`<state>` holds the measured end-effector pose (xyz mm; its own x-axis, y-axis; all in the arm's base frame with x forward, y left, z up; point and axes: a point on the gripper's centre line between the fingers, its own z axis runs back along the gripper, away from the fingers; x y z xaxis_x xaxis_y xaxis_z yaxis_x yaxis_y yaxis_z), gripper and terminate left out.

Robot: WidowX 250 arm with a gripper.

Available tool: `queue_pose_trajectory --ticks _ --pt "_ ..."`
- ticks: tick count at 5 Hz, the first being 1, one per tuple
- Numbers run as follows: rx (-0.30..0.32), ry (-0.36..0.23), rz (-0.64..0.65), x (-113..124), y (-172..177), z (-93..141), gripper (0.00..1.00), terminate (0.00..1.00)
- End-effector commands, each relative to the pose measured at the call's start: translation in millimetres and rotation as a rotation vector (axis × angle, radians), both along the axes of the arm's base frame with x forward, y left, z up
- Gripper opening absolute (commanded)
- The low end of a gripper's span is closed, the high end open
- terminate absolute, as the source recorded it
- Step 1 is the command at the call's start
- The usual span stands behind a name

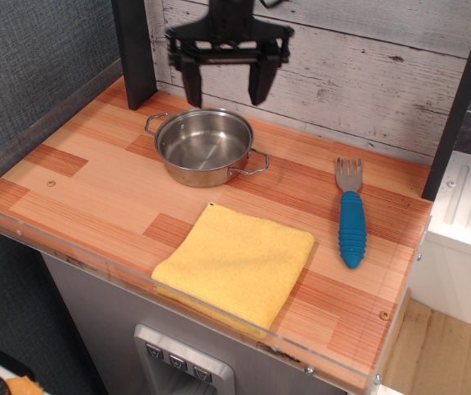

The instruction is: Move the pot to the far left front corner of the table

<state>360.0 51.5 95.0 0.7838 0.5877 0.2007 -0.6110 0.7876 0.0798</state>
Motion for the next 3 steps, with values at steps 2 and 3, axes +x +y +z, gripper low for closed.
queue_pose_trajectory --ticks 2,3 --pt "-0.014 -0.016 -0.055 39 -2 -18 1.0 0.0" --pt "-0.019 -0.014 -0.049 39 -2 -24 1.0 0.0"
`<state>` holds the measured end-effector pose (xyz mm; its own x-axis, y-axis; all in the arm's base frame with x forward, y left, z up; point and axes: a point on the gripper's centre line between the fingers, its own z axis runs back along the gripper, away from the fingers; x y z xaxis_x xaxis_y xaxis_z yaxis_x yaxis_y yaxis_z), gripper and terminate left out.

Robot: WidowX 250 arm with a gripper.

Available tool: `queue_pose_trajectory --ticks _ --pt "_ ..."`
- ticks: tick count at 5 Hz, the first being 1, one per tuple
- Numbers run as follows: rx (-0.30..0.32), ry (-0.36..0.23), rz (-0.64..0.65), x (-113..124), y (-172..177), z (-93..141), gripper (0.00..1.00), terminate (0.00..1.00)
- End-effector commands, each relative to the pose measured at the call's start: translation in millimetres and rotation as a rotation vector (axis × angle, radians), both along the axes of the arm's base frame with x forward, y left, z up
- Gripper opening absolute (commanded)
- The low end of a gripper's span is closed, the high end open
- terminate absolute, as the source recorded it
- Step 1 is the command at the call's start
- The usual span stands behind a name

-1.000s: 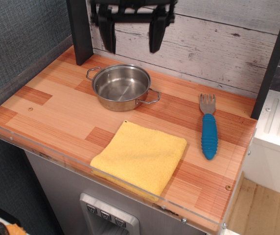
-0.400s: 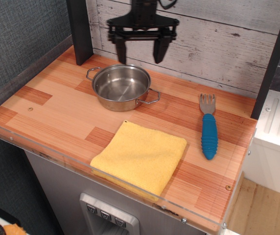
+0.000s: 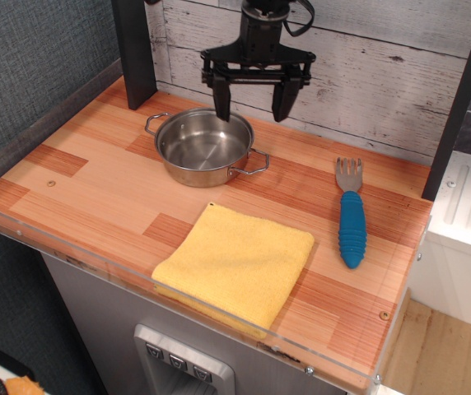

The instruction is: Move the pot to the far left front corner of the table

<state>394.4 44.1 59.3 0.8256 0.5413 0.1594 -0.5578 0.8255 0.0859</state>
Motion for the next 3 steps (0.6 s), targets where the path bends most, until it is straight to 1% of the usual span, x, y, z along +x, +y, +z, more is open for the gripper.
queue_pose_trajectory --ticks 1,3 --pt "-0.004 -0.038 0.016 2 6 0 1.0 0.0" --pt "-0.005 -0.021 0.018 -2 6 -11 1.0 0.0"
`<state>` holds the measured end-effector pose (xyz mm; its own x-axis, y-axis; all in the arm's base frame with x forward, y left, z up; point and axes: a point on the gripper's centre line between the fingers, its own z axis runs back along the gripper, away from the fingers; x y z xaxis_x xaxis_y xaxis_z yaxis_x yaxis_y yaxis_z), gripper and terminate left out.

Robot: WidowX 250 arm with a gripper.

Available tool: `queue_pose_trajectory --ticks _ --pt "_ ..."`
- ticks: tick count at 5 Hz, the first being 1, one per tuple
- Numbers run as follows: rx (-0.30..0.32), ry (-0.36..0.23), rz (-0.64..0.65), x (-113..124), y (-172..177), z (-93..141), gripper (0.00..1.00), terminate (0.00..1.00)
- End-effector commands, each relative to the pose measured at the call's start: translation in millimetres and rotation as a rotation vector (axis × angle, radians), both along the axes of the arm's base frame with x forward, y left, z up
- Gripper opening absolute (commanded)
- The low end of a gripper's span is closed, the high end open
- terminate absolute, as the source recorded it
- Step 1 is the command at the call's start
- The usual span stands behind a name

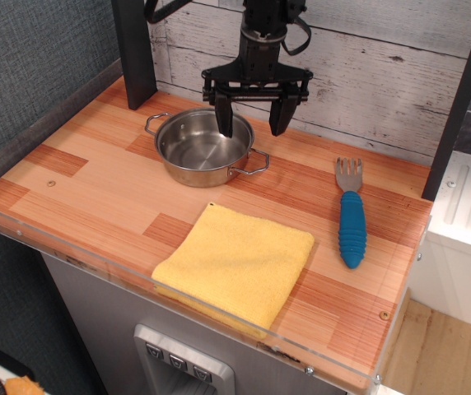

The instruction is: Move the pot to the far left front corner of the table

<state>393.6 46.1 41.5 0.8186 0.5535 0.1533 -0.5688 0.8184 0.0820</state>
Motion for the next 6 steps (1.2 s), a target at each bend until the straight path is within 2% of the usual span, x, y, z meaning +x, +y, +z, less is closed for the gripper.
queue_pose_trajectory --ticks 1,3,4,5,6 --pt "-0.012 -0.005 0.014 -5 6 0 1.0 0.0" --pt "-0.035 0.029 0.005 -10 11 -8 1.0 0.0" --pt "-0.022 0.013 -0.019 -14 10 -5 0.0 0.0" --pt "-0.025 -0.008 -0.066 -20 12 -5 0.0 0.0" --pt "0.025 0.031 -0.192 -27 18 -1 0.0 0.0"
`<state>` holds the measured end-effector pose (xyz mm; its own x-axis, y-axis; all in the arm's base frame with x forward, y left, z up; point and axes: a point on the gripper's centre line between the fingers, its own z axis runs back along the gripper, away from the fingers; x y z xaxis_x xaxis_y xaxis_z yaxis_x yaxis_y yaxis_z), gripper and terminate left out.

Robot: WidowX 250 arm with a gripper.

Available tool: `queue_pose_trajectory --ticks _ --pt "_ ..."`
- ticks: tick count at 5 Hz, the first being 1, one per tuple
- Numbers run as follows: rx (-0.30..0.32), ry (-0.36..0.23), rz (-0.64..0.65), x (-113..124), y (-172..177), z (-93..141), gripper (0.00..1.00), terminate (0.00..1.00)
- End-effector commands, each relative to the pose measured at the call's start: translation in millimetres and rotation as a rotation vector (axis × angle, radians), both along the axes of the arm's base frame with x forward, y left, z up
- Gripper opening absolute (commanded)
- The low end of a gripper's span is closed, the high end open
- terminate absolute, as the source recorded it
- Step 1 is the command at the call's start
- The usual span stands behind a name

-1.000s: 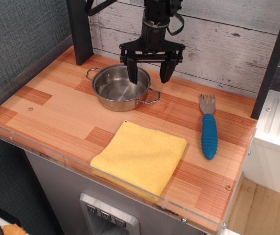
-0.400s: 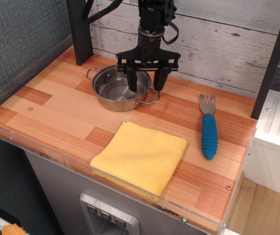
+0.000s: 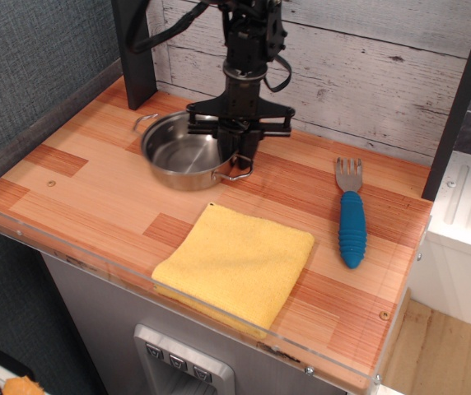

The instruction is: Move the pot to the far left front corner of the table

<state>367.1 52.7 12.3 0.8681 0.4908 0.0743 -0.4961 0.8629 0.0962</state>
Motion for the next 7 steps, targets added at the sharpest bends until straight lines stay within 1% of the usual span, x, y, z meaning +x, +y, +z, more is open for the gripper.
queue_pose_trajectory --ticks 1,2,3,4,5,6,7 --pt "0.072 -0.046 -0.186 -11 18 36 0.0 0.0" --pt "0.106 -0.009 -0.21 -23 31 45 0.0 0.0" --pt "0.104 0.027 -0.296 -37 40 49 0.0 0.0" --pt "0.125 0.061 -0.329 -56 48 52 0.0 0.0" --pt "0.135 0.061 -0.326 -77 55 53 0.0 0.0" --pt "0.145 0.035 -0.313 -95 67 50 0.0 0.0" --pt "0.172 0.001 -0.271 -103 79 46 0.0 0.0"
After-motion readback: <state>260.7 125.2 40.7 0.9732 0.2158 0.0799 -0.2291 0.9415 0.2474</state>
